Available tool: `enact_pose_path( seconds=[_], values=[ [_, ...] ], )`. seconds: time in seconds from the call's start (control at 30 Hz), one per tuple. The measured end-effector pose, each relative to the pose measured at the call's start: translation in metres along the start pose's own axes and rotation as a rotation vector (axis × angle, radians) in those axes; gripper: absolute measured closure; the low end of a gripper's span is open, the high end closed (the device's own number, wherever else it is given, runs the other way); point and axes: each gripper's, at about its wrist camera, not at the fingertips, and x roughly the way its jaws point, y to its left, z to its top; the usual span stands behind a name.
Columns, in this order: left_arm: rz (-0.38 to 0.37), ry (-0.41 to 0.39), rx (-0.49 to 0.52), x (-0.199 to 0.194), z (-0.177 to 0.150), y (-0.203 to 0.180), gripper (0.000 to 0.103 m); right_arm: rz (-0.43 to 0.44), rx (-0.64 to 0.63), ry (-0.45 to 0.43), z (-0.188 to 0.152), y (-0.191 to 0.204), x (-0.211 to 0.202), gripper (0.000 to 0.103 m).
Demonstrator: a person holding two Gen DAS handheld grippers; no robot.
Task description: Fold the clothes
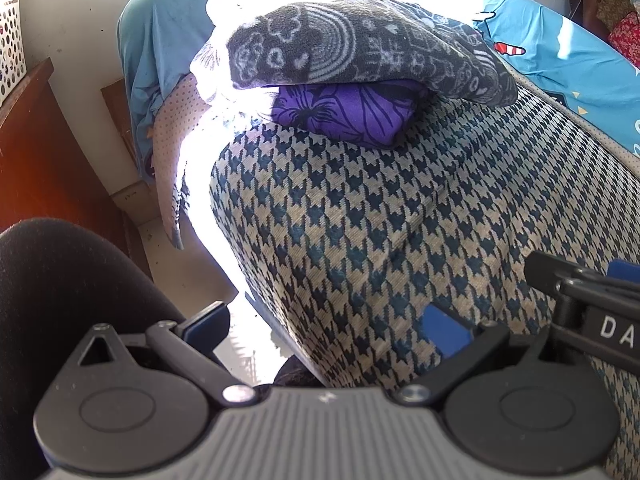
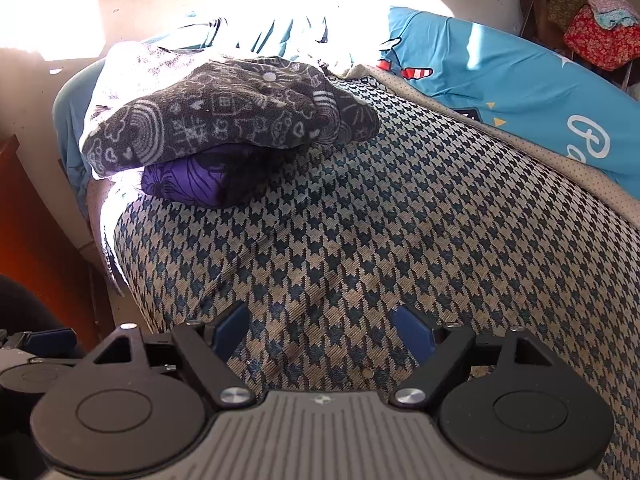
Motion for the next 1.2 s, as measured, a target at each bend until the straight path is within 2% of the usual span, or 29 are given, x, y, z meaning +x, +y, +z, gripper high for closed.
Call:
enact_pose_path(
  seconds=[0.2, 0.83, 1.2],
  values=[
    [-0.001, -0.011, 0.003, -0.005, 0.001, -0.002, 0.0, -0.003, 0.012, -0.008, 0.001, -0.002, -0.003, 0.027],
    [0.009, -0.003, 0.017, -0.006, -0.002, -0.006, 0.0, 0.01, 0.018, -0.003, -0.005, -0.003, -0.003, 0.027],
    [-0.01, 0.004, 0.018, -0.006, -0.004, -0.011, 0.0, 0.012, 0.044, -0.006, -0.01, -0.011, -0.004, 0.027]
  ],
)
